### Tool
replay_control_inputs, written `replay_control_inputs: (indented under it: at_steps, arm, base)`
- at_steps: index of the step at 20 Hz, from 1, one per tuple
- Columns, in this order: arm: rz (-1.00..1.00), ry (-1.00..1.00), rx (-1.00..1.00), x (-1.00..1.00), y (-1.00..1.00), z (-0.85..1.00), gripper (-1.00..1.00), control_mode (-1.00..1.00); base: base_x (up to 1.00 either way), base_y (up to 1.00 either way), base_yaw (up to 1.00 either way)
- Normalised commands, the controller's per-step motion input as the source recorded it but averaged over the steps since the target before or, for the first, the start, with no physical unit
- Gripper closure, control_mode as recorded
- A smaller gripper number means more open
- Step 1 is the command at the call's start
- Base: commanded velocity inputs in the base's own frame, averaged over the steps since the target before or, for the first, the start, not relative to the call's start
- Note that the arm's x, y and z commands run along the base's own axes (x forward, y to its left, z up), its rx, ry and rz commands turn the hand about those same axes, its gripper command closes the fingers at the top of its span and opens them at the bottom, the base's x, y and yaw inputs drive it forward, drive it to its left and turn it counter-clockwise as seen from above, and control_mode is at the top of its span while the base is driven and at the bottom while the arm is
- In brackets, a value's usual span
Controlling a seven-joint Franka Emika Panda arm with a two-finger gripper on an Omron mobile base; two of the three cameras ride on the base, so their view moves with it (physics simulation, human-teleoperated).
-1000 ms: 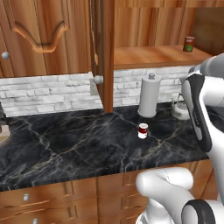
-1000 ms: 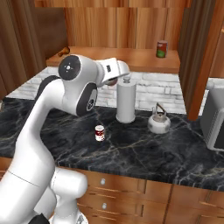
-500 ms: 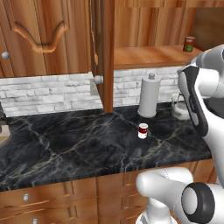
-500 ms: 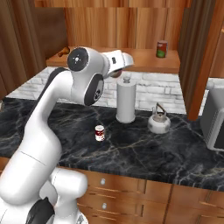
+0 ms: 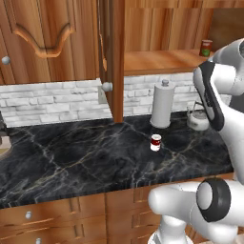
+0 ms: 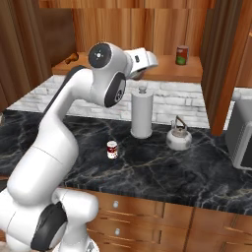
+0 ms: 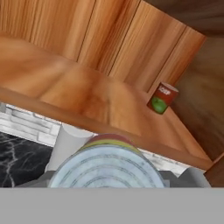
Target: Pick the cans from the counter and place them in their designated side in the cabinet.
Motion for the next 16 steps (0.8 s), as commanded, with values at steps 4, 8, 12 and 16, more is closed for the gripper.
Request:
replay_control_inputs:
  at_steps: [4, 8, 12, 16]
  arm:
    - [0.0, 0.02, 0.0, 0.31, -0.16, 0.0, 1.0, -1.0]
    - [0.0, 0.03, 0.0, 0.31, -0.07, 0.0, 1.0, -1.0]
    - [0.0, 0.0, 0.0, 0.21, -0.05, -0.03, 1.0, -1.0]
    - [0.0, 0.01, 0.0, 0.2, -0.16, -0.01, 1.0, -1.0]
  base:
    - [0.0, 0.0, 0.0]
    - [0.0, 0.0, 0.0]
    - [0.0, 0.0, 0.0]
    - [0.0, 0.0, 0.0]
